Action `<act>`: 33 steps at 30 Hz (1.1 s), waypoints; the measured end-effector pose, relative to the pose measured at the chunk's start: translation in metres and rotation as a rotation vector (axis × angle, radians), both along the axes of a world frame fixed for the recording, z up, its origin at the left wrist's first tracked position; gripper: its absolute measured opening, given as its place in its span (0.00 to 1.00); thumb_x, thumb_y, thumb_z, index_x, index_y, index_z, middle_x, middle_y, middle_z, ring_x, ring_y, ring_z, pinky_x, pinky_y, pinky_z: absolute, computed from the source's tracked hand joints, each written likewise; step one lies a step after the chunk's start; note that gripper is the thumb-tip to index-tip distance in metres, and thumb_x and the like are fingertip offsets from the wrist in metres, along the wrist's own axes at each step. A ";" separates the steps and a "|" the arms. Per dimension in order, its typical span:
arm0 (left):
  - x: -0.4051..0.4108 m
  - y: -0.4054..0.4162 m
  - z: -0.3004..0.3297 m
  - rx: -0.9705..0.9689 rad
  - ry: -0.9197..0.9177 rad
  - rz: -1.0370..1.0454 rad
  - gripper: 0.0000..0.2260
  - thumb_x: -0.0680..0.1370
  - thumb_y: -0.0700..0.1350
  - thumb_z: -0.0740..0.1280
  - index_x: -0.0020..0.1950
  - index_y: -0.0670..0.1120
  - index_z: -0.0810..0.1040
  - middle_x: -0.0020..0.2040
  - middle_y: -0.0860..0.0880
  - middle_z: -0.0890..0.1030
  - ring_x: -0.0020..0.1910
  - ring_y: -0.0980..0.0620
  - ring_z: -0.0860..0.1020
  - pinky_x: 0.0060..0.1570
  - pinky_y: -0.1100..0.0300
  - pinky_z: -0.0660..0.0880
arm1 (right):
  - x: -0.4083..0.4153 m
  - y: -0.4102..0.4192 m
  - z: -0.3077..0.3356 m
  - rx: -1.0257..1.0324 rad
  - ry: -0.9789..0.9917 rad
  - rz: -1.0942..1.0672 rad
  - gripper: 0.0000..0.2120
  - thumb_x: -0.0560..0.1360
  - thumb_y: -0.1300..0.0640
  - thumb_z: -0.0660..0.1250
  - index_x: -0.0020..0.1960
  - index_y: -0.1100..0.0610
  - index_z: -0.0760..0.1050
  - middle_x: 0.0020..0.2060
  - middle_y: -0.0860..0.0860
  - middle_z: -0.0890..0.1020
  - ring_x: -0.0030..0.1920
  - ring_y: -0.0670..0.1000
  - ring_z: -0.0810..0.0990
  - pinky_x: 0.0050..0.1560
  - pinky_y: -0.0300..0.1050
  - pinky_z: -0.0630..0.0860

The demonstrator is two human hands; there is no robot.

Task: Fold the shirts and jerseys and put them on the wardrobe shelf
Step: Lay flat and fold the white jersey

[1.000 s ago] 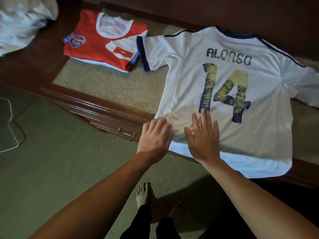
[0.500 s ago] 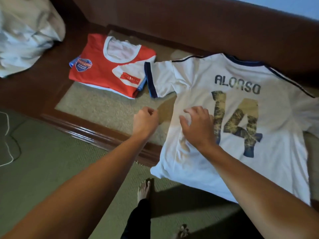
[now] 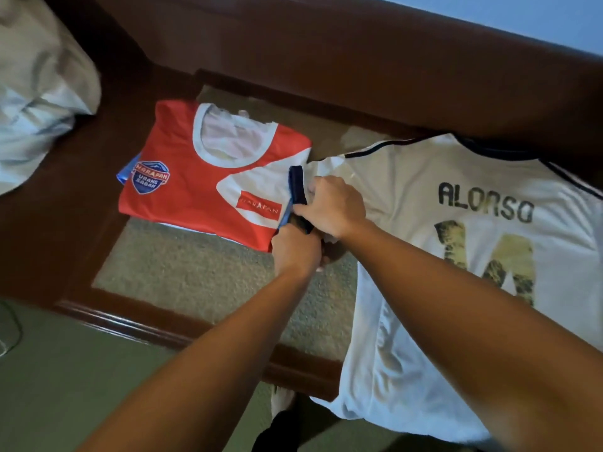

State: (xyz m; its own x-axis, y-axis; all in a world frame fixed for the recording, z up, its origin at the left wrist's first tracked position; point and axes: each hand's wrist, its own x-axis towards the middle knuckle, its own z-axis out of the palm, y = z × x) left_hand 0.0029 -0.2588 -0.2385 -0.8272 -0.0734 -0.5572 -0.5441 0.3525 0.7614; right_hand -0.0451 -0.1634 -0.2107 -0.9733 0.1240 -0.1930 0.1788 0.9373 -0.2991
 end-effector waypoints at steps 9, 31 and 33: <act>0.003 0.012 0.019 -0.135 0.114 -0.087 0.09 0.74 0.50 0.65 0.50 0.49 0.78 0.47 0.47 0.81 0.42 0.45 0.81 0.44 0.50 0.80 | -0.005 0.003 0.007 -0.069 0.053 -0.111 0.09 0.76 0.48 0.68 0.43 0.53 0.76 0.34 0.50 0.75 0.38 0.57 0.79 0.36 0.46 0.69; 0.065 0.261 0.058 0.010 0.662 -0.449 0.10 0.74 0.39 0.69 0.56 0.42 0.80 0.51 0.45 0.80 0.49 0.44 0.77 0.50 0.46 0.75 | 0.056 0.286 0.051 -0.791 0.268 -0.808 0.15 0.76 0.56 0.69 0.32 0.56 0.72 0.29 0.50 0.73 0.34 0.52 0.71 0.39 0.48 0.66; 0.067 0.276 0.048 -0.009 0.646 -0.505 0.11 0.75 0.38 0.69 0.57 0.42 0.80 0.51 0.45 0.79 0.50 0.44 0.76 0.51 0.46 0.74 | 0.062 0.301 0.043 -0.754 0.263 -0.807 0.12 0.77 0.56 0.67 0.36 0.58 0.74 0.32 0.53 0.74 0.35 0.52 0.71 0.39 0.47 0.66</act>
State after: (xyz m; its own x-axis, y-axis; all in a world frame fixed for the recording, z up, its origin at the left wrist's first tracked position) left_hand 0.0704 0.0171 -0.1900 -0.9194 0.3913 0.0389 0.2263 0.4456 0.8662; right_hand 0.0167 0.1379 -0.1677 -0.6831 0.6720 -0.2859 0.4973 0.1413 -0.8560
